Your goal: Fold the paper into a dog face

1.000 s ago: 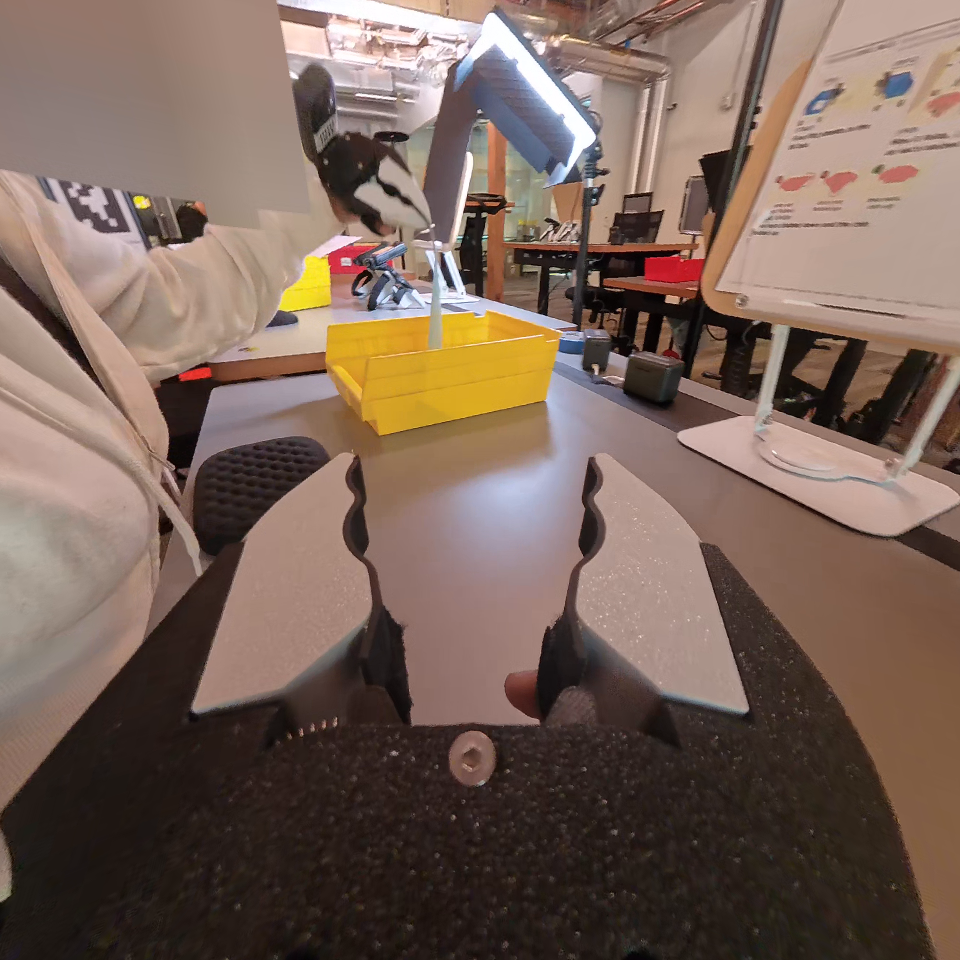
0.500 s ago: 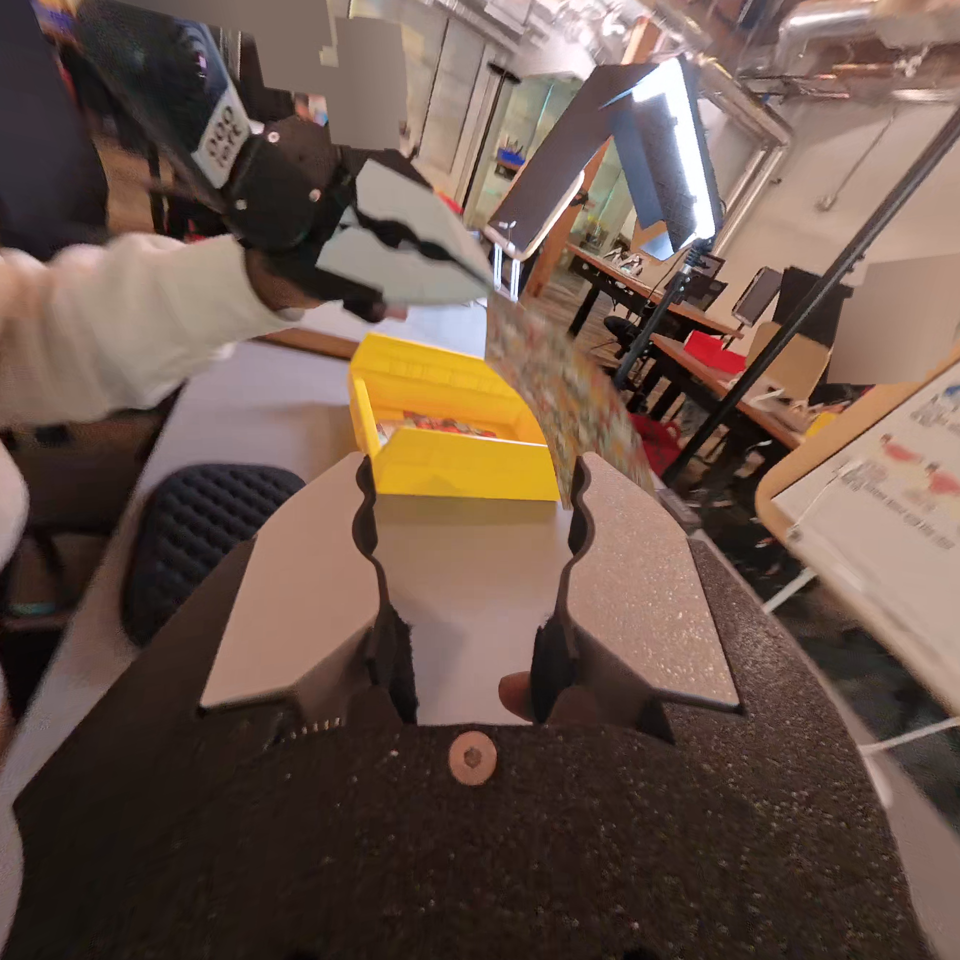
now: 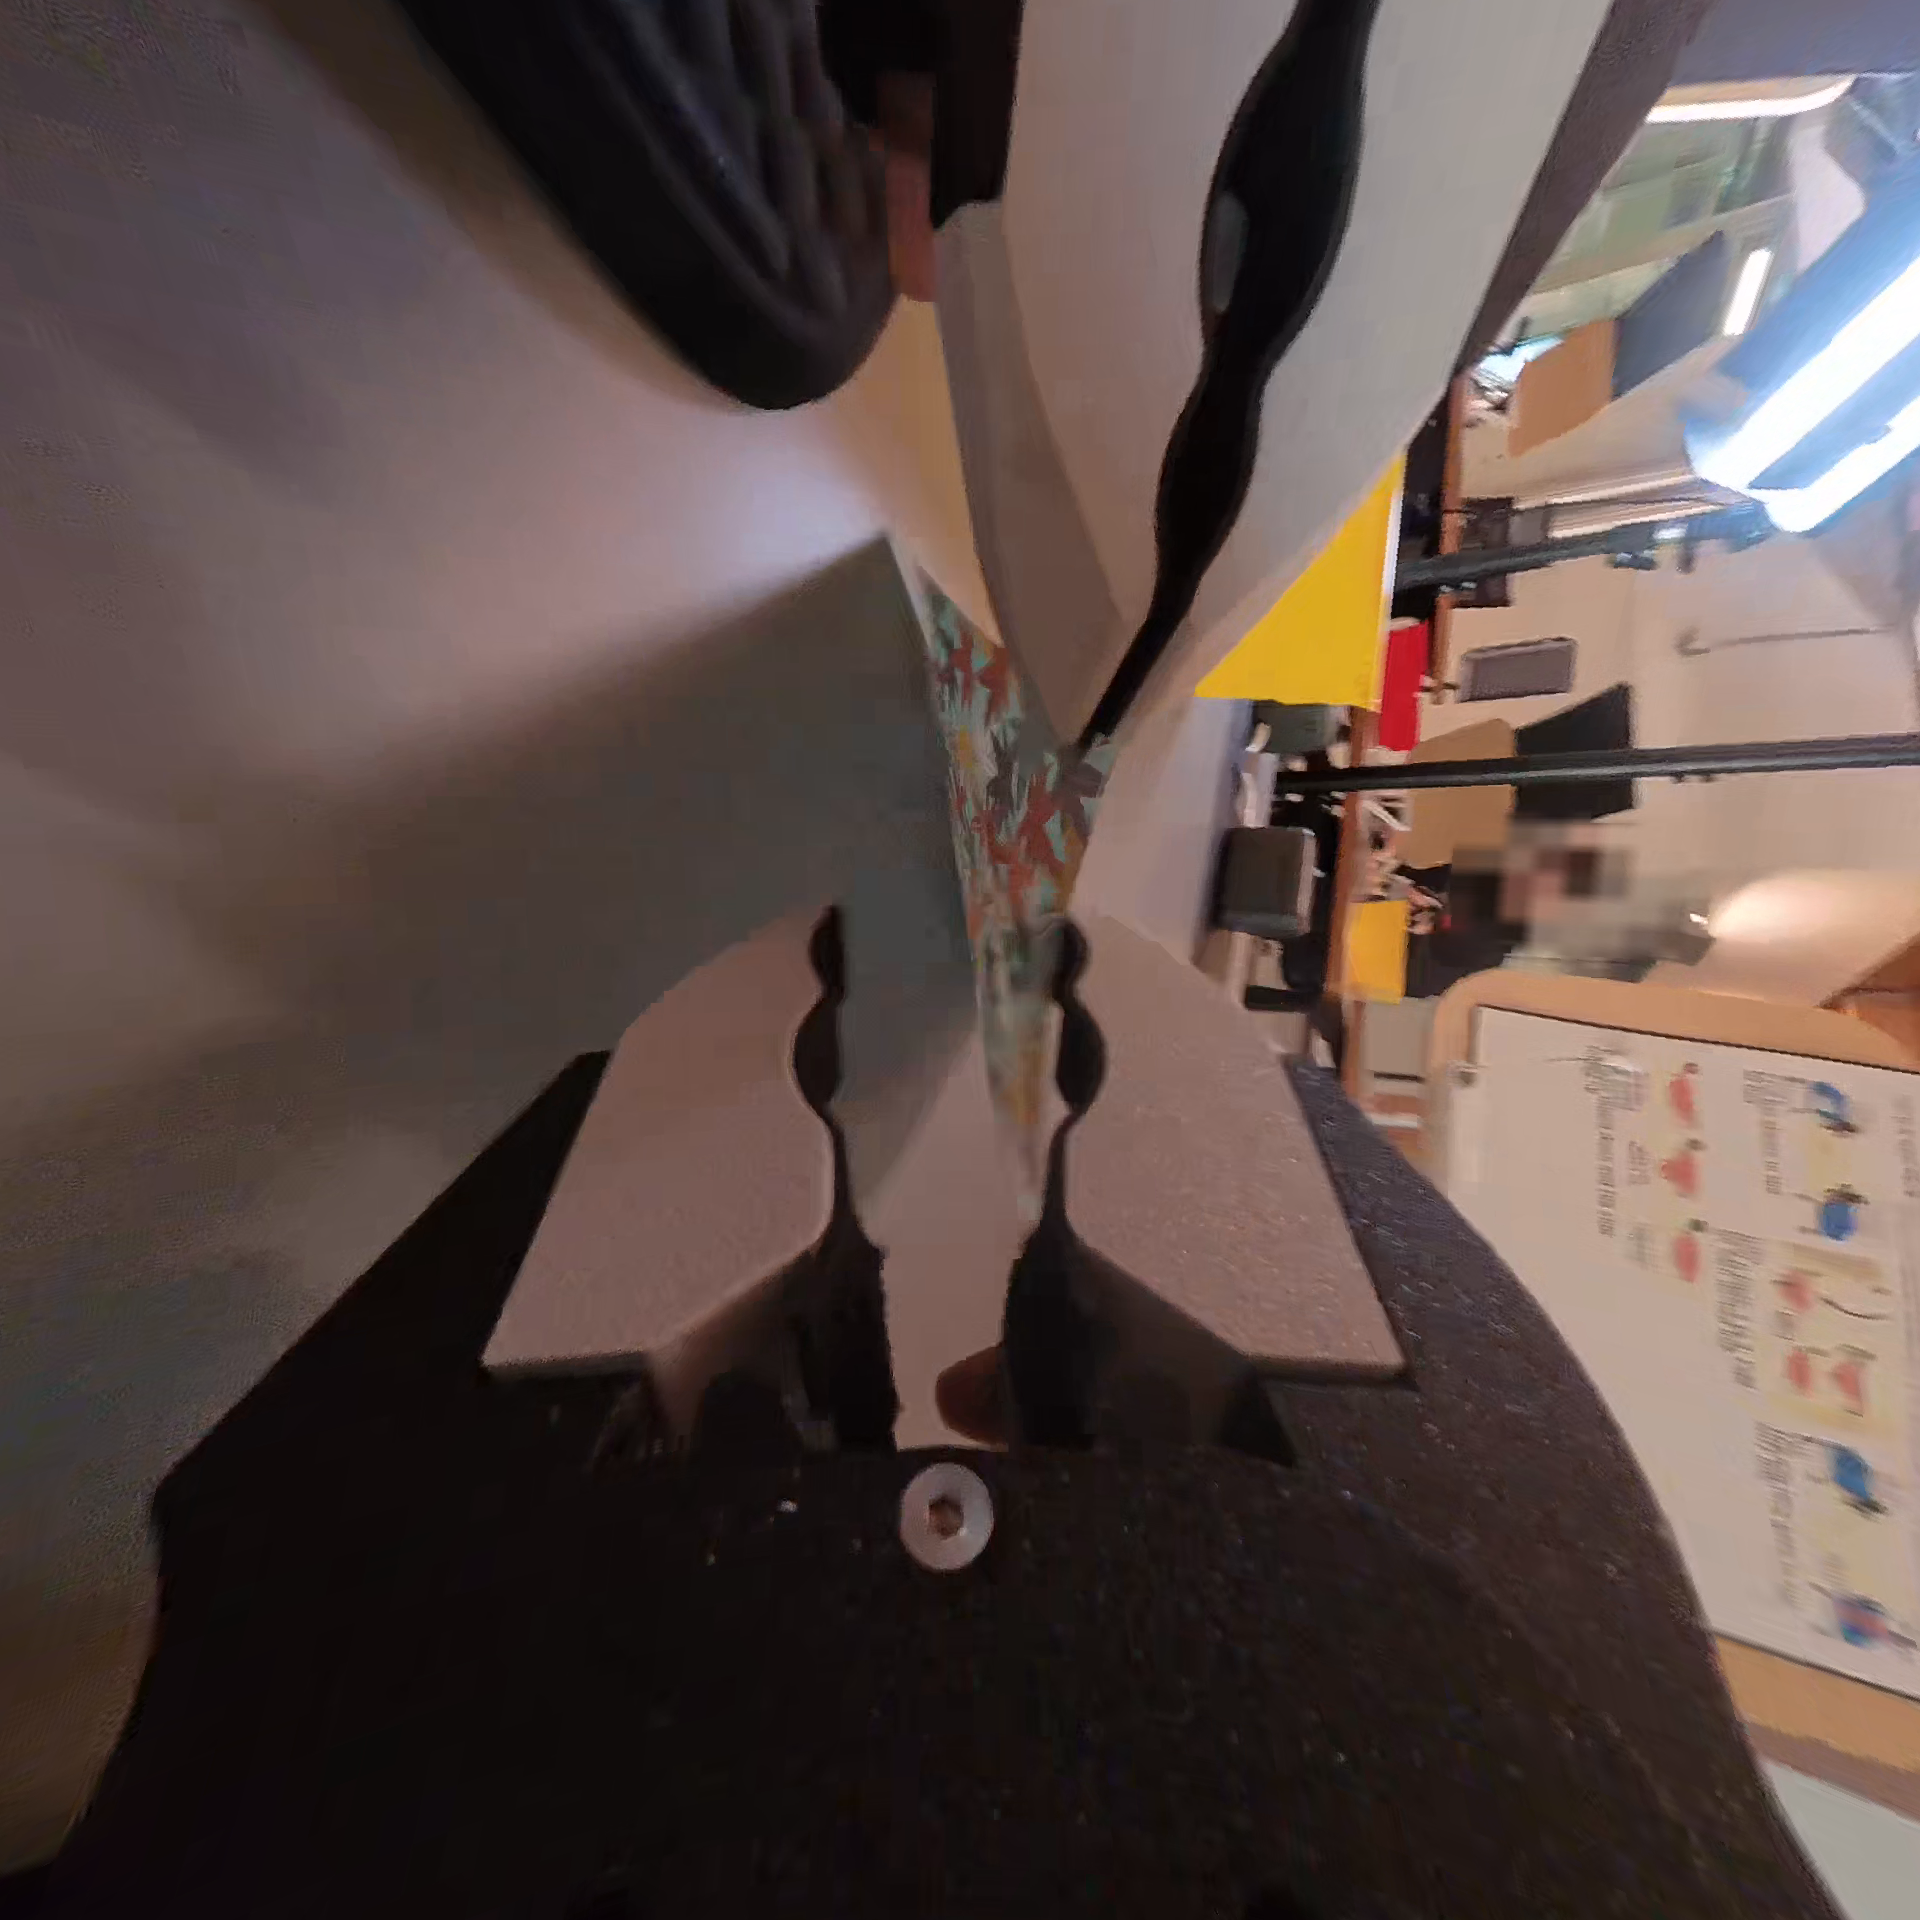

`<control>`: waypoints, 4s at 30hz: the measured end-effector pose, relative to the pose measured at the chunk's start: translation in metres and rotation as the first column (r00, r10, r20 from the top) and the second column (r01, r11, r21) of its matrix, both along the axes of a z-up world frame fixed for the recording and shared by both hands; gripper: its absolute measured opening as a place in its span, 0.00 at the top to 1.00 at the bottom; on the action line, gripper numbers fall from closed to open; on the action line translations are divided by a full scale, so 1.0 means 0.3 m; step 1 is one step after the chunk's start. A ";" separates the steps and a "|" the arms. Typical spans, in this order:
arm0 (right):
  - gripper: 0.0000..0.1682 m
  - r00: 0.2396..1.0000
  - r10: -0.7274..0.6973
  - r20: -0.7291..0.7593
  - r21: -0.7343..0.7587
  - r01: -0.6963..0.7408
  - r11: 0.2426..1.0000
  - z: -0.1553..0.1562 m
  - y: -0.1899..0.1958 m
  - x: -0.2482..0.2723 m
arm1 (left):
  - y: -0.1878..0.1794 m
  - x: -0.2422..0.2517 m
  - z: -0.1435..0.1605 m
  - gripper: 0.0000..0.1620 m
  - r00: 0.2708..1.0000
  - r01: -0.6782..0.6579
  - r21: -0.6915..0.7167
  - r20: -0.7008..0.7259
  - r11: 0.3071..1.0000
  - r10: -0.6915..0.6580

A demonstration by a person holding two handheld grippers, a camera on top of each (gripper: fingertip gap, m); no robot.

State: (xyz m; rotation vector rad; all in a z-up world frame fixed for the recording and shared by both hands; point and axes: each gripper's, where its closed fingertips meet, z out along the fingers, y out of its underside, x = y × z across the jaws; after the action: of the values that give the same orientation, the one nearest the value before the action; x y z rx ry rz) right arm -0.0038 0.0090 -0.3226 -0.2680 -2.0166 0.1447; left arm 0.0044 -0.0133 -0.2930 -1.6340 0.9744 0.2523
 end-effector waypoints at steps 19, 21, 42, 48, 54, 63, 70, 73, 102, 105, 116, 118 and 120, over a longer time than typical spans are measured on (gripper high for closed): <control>0.99 0.975 0.154 0.161 -0.469 -0.062 0.881 -0.059 -0.017 0.159 | 0.263 -0.122 -0.209 1.00 0.974 0.224 -0.452 0.086 0.863 -0.208; 0.99 0.960 0.178 0.214 -0.583 -0.021 0.813 -0.058 -0.018 0.173 | 0.260 -0.121 -0.257 1.00 0.976 0.213 -0.497 0.073 0.841 -0.204; 0.98 0.617 0.297 0.729 -0.656 0.753 0.045 -0.192 0.182 0.014 | 0.210 -0.119 -0.299 1.00 0.949 0.301 -0.605 0.263 0.737 -0.171; 0.99 0.622 0.297 0.724 -0.658 0.753 0.027 -0.192 0.175 0.011 | 0.277 -0.191 -0.282 1.00 0.974 0.184 -0.548 0.213 0.816 -0.076; 0.99 0.638 0.292 0.712 -0.670 0.742 0.011 -0.150 0.176 -0.014 | 0.265 -0.175 -0.302 1.00 0.966 0.211 -0.583 0.247 0.784 -0.077; 0.99 0.593 0.286 0.753 -0.627 0.778 0.037 -0.193 0.198 -0.054 | 0.262 -0.175 -0.304 1.00 0.956 0.246 -0.604 0.282 0.758 -0.086; 0.99 0.593 0.269 0.759 -0.621 0.783 0.029 -0.194 0.197 -0.052 | 0.285 -0.200 -0.306 0.99 0.973 0.193 -0.567 0.215 0.800 -0.083; 0.99 0.590 0.270 0.761 -0.615 0.788 0.013 -0.193 0.196 -0.051 | 0.285 -0.196 -0.304 1.00 0.969 0.200 -0.573 0.234 0.794 -0.075; 1.00 0.595 0.303 0.745 -0.566 0.803 -0.185 -0.190 0.231 -0.061 | 0.332 -0.211 -0.303 1.00 0.953 0.237 -0.616 0.298 0.751 -0.056; 1.00 0.565 0.324 0.759 -0.534 0.824 -0.187 -0.191 0.231 -0.061 | 0.333 -0.211 -0.302 1.00 0.943 0.251 -0.638 0.330 0.728 -0.037; 1.00 0.476 0.252 0.842 -0.457 0.879 -0.133 -0.199 0.231 -0.061 | 0.293 -0.208 -0.299 1.00 0.949 0.257 -0.627 0.307 0.735 -0.070; 1.00 0.459 0.229 0.858 -0.444 0.888 -0.119 -0.200 0.231 -0.062 | 0.292 -0.208 -0.302 1.00 0.946 0.260 -0.637 0.318 0.725 -0.060; 0.99 0.443 0.203 0.873 -0.433 0.896 -0.093 -0.200 0.230 -0.062 | 0.292 -0.208 -0.302 1.00 0.945 0.262 -0.636 0.323 0.726 -0.058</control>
State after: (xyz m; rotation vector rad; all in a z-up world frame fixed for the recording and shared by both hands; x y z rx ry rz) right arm -0.0226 0.0780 -0.3826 -2.4185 -2.0095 1.2776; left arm -0.0581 0.0742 -0.3836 -2.1450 1.0381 -0.5184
